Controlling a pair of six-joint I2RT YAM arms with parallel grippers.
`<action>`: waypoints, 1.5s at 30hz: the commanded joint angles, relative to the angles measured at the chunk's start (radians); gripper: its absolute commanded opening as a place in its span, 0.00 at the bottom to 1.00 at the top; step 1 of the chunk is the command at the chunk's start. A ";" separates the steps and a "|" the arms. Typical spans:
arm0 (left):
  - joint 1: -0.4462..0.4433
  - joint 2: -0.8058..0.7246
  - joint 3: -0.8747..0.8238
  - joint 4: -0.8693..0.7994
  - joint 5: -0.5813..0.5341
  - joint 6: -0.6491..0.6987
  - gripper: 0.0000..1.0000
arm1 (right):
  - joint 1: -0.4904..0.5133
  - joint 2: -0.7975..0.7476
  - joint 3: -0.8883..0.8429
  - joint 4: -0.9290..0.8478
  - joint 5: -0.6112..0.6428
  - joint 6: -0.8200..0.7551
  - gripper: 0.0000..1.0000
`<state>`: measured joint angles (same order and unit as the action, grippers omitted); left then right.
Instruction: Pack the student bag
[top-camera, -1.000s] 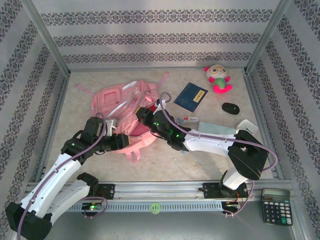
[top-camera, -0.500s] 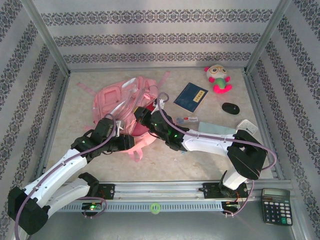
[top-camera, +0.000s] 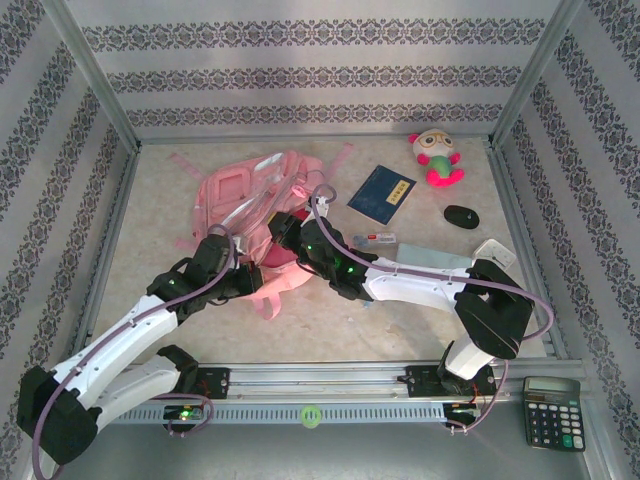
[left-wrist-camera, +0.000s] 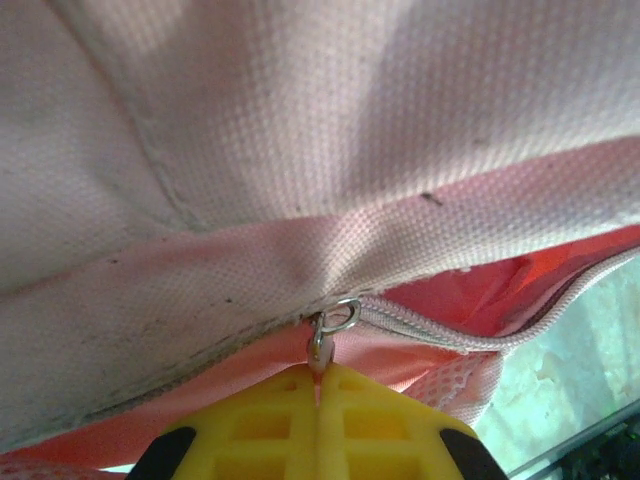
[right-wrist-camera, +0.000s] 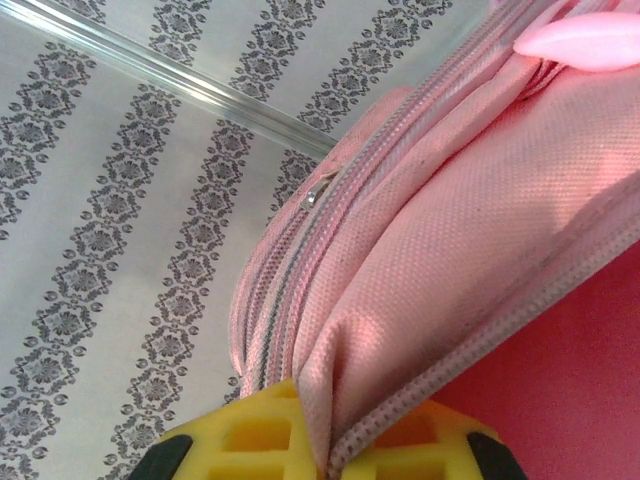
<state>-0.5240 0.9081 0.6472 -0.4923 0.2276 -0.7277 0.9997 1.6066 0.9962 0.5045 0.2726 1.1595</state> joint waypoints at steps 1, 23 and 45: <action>-0.007 -0.024 0.016 -0.053 -0.072 -0.009 0.00 | 0.012 -0.029 0.062 0.072 0.001 -0.050 0.00; 0.015 -0.051 0.064 -0.029 0.026 0.087 0.00 | -0.044 -0.080 0.023 -0.026 -0.240 -0.172 0.00; 0.015 -0.005 -0.048 0.005 0.011 0.056 0.16 | -0.032 -0.046 0.114 -0.016 -0.207 -0.132 0.00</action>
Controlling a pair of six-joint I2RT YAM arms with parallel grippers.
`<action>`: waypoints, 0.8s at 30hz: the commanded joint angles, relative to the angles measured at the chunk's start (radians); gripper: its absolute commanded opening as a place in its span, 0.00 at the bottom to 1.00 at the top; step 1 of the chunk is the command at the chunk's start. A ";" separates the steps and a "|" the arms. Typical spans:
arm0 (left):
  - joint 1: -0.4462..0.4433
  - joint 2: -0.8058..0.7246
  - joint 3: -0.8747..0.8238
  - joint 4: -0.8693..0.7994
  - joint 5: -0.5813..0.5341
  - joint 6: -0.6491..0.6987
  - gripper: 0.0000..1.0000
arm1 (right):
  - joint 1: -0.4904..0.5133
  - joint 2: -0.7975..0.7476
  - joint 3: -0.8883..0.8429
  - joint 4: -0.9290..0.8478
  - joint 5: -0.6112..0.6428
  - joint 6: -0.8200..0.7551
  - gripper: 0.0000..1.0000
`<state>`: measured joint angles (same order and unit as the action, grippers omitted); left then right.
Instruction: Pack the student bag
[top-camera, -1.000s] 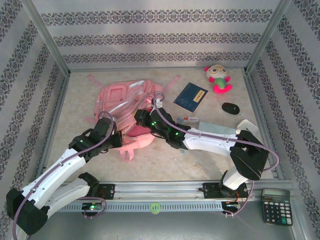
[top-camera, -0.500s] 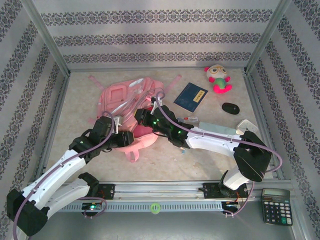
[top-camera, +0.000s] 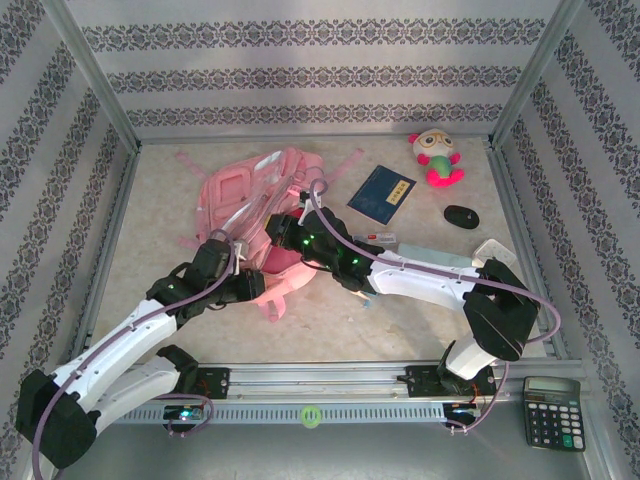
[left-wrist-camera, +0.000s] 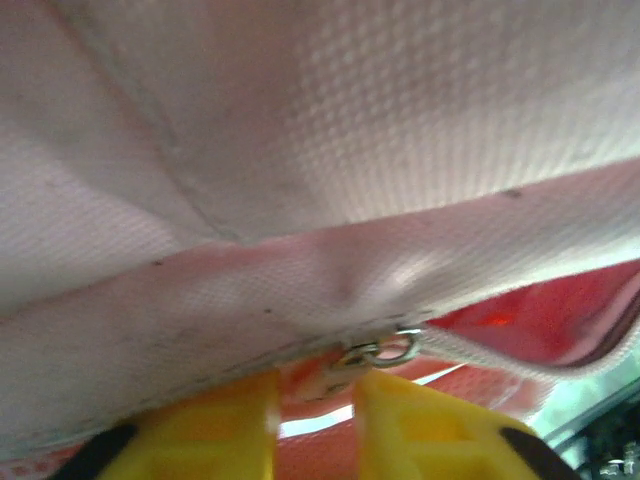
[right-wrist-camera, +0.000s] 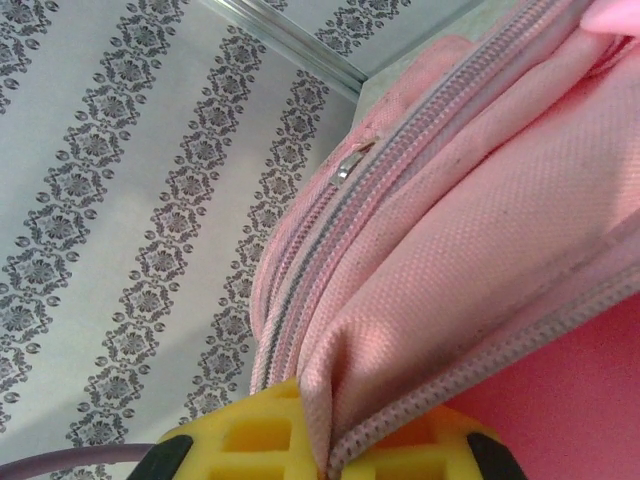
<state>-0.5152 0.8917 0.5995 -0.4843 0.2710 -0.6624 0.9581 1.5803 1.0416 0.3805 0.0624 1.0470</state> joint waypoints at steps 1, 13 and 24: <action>0.006 0.010 0.007 -0.023 -0.052 -0.007 0.11 | 0.009 -0.021 0.069 0.100 0.002 -0.025 0.00; 0.040 -0.007 0.107 -0.091 0.097 -0.041 0.00 | -0.044 -0.065 -0.045 0.025 -0.140 -0.211 0.00; 0.074 0.024 0.131 -0.124 0.138 -0.011 0.00 | -0.068 -0.054 -0.116 0.122 -0.310 -0.247 0.00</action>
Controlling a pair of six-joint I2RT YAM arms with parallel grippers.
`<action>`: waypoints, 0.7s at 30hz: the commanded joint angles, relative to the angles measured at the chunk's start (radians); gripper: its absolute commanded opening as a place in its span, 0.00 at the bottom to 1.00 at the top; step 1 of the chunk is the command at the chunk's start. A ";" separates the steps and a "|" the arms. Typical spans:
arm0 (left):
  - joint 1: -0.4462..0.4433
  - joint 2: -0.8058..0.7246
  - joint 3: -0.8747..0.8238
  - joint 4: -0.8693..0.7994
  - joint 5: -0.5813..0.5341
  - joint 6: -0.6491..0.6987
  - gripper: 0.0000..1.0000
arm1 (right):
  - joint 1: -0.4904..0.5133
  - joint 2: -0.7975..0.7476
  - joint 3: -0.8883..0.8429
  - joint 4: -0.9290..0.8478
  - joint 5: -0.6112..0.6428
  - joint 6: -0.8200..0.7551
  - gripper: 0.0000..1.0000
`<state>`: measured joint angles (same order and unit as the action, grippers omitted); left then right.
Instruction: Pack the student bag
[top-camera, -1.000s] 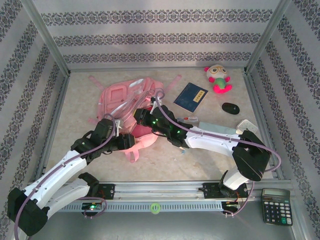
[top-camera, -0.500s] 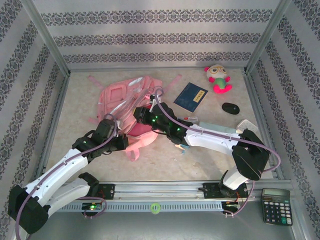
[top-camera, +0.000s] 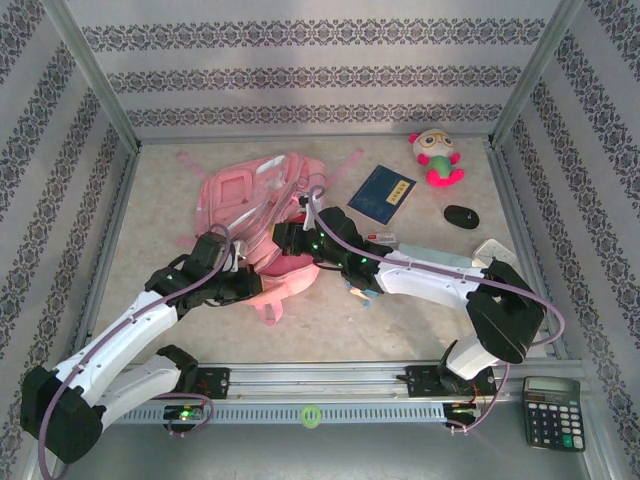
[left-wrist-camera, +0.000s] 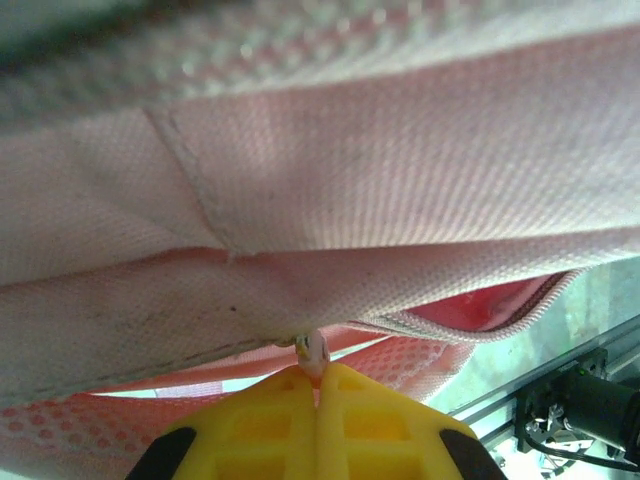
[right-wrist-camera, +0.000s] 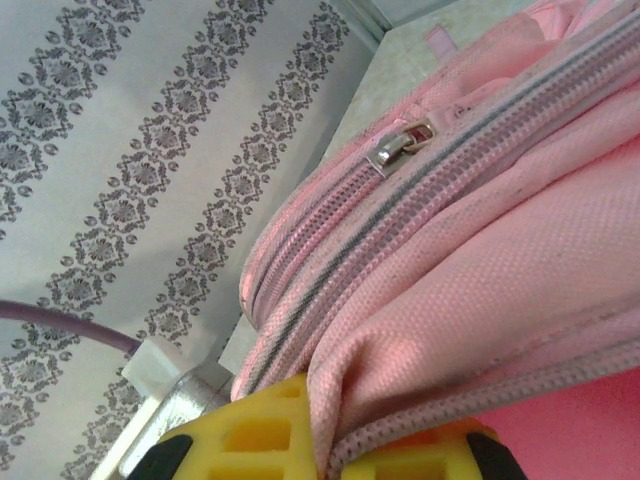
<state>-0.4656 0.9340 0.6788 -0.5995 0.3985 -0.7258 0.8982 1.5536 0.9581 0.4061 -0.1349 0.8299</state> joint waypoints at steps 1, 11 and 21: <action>0.031 -0.022 0.059 -0.052 -0.020 0.092 0.00 | -0.019 -0.032 -0.044 0.107 -0.127 -0.024 0.00; 0.103 -0.014 0.120 -0.210 -0.207 0.326 0.00 | -0.059 -0.092 -0.091 0.110 -0.230 -0.015 0.00; 0.126 0.019 0.133 -0.169 -0.155 0.399 0.00 | -0.076 -0.117 -0.121 0.117 -0.196 0.054 0.00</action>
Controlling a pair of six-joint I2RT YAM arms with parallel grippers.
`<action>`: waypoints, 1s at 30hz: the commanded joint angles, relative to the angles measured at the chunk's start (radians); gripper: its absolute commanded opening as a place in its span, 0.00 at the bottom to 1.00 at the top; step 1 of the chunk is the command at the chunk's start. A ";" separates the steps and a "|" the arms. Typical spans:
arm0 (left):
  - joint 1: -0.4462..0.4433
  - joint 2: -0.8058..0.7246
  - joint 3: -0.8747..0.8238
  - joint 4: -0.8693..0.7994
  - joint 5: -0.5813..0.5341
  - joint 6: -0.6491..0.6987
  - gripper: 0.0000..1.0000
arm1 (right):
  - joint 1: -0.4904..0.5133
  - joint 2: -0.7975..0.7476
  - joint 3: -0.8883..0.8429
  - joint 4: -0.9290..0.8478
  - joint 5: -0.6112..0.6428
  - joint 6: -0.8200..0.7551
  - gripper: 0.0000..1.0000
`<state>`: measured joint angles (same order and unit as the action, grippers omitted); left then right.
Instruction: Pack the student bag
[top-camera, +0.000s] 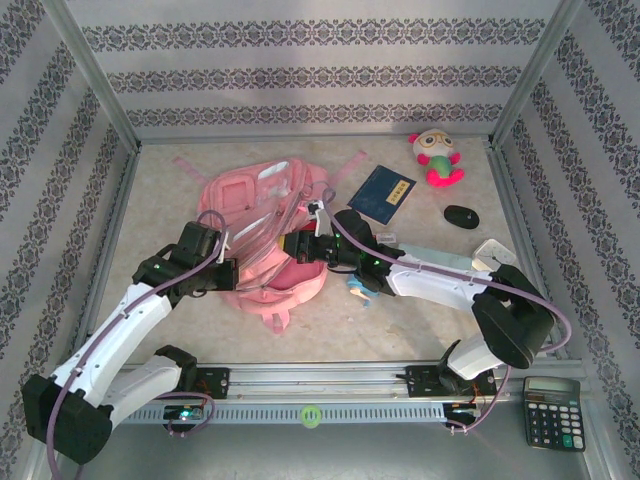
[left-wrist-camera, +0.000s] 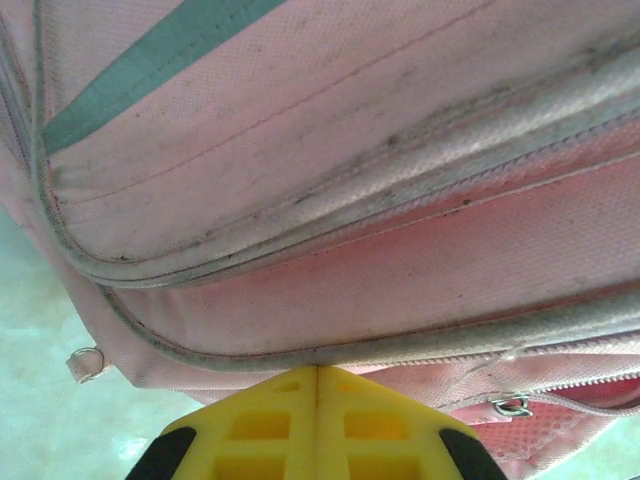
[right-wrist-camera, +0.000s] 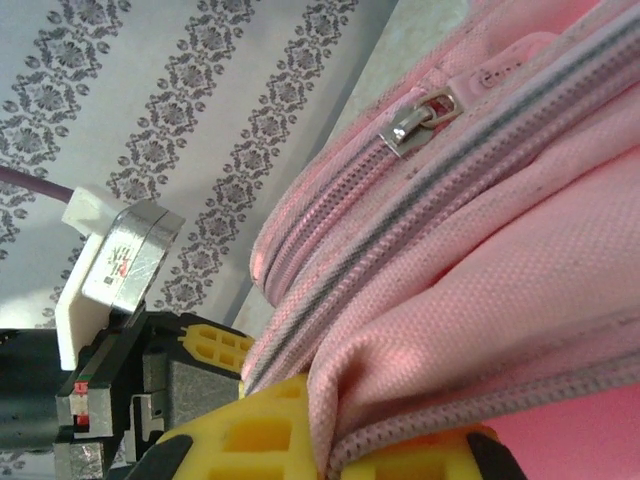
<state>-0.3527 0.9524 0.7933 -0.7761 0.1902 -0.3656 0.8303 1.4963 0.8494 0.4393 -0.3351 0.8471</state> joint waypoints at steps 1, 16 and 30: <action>0.012 -0.003 0.003 0.039 0.137 0.010 0.02 | -0.009 -0.062 -0.012 0.089 0.019 0.058 0.00; -0.053 -0.250 -0.173 0.172 0.218 -0.071 0.47 | 0.087 0.009 0.177 0.018 0.334 0.297 0.00; -0.107 -0.110 -0.166 0.310 0.086 -0.121 0.37 | 0.142 0.046 0.308 -0.056 0.407 0.284 0.00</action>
<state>-0.4400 0.8249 0.6323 -0.5510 0.3168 -0.4507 0.9501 1.5589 1.0855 0.3000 0.0322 1.1465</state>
